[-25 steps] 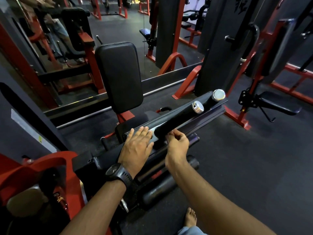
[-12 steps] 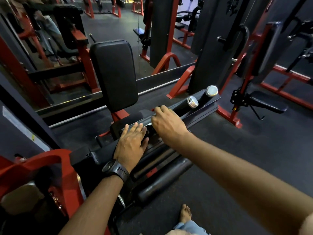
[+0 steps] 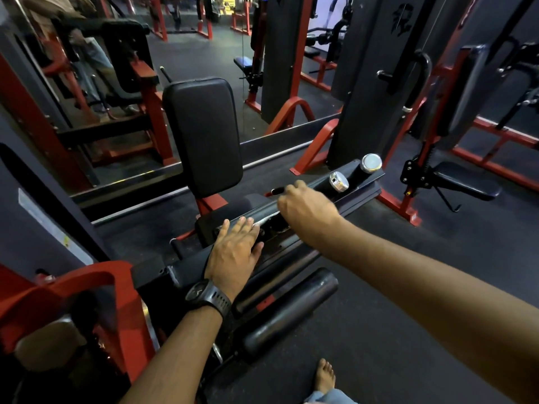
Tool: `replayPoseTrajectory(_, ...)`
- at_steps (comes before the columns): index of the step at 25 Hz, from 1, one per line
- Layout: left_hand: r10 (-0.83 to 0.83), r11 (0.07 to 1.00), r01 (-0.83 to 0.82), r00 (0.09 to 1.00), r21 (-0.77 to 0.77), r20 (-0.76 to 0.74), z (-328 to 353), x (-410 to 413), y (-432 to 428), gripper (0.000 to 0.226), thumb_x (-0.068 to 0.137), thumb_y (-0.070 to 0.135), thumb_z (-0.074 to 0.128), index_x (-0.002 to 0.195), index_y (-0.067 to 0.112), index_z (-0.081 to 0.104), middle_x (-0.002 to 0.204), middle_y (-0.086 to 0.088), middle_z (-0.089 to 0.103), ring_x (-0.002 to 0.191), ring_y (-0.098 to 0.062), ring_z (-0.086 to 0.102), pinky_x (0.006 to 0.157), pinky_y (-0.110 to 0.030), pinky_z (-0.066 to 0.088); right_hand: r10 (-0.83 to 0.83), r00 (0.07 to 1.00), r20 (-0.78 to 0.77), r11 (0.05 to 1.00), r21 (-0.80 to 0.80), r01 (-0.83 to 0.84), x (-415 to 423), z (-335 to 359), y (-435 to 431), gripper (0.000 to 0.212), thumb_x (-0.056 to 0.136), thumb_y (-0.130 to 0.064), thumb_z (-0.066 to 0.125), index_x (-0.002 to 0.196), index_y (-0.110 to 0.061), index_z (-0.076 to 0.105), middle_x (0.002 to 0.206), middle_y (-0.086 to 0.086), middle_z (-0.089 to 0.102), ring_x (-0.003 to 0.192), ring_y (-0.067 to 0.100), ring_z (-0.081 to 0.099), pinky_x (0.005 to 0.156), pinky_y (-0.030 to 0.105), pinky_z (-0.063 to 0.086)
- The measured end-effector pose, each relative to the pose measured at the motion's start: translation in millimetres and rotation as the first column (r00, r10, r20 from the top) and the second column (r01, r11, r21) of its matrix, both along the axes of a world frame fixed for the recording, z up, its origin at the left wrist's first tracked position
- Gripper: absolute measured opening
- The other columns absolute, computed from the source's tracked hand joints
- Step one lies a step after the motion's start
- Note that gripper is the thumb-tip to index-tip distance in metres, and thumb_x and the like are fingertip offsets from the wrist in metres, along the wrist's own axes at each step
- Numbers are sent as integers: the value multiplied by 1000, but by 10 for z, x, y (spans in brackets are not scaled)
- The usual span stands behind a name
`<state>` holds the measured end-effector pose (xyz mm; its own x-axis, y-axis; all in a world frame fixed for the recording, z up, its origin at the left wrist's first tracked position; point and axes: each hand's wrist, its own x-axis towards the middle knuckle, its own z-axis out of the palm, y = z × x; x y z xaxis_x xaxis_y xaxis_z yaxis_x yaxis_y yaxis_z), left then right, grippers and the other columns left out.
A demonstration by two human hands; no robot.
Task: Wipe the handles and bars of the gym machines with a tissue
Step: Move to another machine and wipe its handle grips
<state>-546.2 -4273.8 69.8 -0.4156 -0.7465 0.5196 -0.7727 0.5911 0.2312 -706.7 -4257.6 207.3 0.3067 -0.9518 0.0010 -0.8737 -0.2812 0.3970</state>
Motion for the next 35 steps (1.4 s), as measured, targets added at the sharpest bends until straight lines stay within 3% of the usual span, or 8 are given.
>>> replayPoseTrajectory(13,6,1000,-6,1000,-27,-2,6,-20,9,41,80,16,80,117,3,69,123,-14,67,121,-28,61,108,-52,38,-62,972,-227,987,-157,26,-135,243,266,30,96,-13,39,115,-7,62,108,12,60,102,30,53,89,39,45)
replayPoseTrajectory(17,9,998,-10,1000,-56,-19,0,-26,24,37,83,15,77,117,2,69,122,-15,67,121,-28,61,109,-50,34,-3,995,102,876,-480,52,-235,-91,455,29,79,-6,55,103,-2,72,109,15,68,106,32,53,93,39,49)
replayPoseTrajectory(20,-3,997,2,1000,-72,-10,-2,-14,18,35,90,23,61,118,2,69,124,-14,67,121,-27,60,110,-49,33,62,702,710,803,-454,387,-250,-468,642,25,87,-3,69,112,-7,71,119,3,66,108,22,57,91,30,53)
replayPoseTrajectory(22,6,998,-5,1000,-64,7,5,-14,28,35,91,22,62,119,3,68,125,-14,66,123,-26,59,110,-48,35,85,212,974,720,-207,662,-245,-641,659,22,91,-7,68,112,-14,73,112,-4,69,105,11,63,94,30,55)
replayPoseTrajectory(24,13,998,-11,999,-64,31,18,-23,42,34,90,21,65,119,3,68,125,-14,66,123,-26,59,109,-48,39,237,-518,822,737,195,647,-222,-634,526,18,93,-9,67,109,-15,73,107,0,74,103,12,69,94,34,57)
replayPoseTrajectory(26,13,998,-11,1000,-62,27,16,-16,45,34,92,22,64,120,3,68,125,-14,66,123,-26,59,109,-48,39,309,-859,408,836,315,450,-203,-561,338,21,98,-3,58,113,-11,70,108,4,74,106,16,69,94,30,56)
replayPoseTrajectory(28,23,997,-21,999,-74,35,34,-22,47,41,94,30,49,119,3,68,125,-14,66,122,-25,60,109,-48,38,279,-920,276,889,287,356,-239,-550,213,28,100,2,49,120,-7,65,107,3,74,107,16,68,93,25,55)
replayPoseTrajectory(35,35,998,-30,996,-60,82,4,-28,70,48,95,32,38,122,3,66,127,-15,64,124,-26,58,110,-49,39,101,-783,614,931,219,292,-330,-689,240,24,99,4,50,111,-6,68,108,5,73,107,18,67,97,30,52)
